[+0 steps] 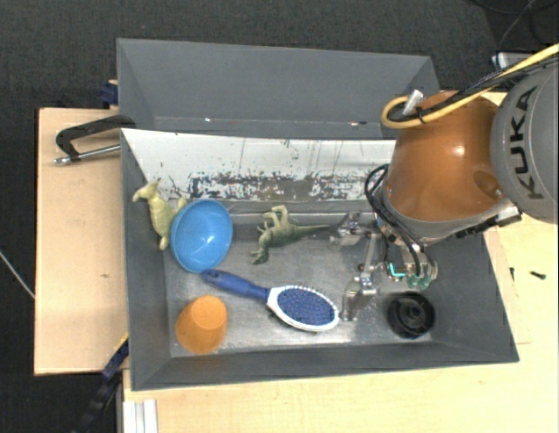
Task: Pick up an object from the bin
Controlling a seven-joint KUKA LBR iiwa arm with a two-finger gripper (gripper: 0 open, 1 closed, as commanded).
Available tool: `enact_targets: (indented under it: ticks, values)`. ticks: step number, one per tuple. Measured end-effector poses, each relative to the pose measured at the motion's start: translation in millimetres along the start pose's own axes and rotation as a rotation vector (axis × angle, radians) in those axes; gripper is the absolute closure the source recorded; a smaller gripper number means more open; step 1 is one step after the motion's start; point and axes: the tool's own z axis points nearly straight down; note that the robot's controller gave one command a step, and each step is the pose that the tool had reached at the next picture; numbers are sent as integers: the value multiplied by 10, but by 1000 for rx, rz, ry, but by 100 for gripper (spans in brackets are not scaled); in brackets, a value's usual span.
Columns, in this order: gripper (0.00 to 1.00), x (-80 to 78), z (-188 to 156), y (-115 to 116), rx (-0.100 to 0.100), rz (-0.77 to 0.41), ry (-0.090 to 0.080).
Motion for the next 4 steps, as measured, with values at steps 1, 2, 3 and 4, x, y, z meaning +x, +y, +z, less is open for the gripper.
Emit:
enact_targets:
  ticks: [1, 2, 3, 4]
  values:
    - [0, -800, 212, 170, -2, 71, -15]
    - [0, -1017, 1214, 331, 1, 11, -11]
    - [100, -1036, 1173, 336, -1, 11, -20]
    - [100, -1033, -598, 346, -2, 55, -22]
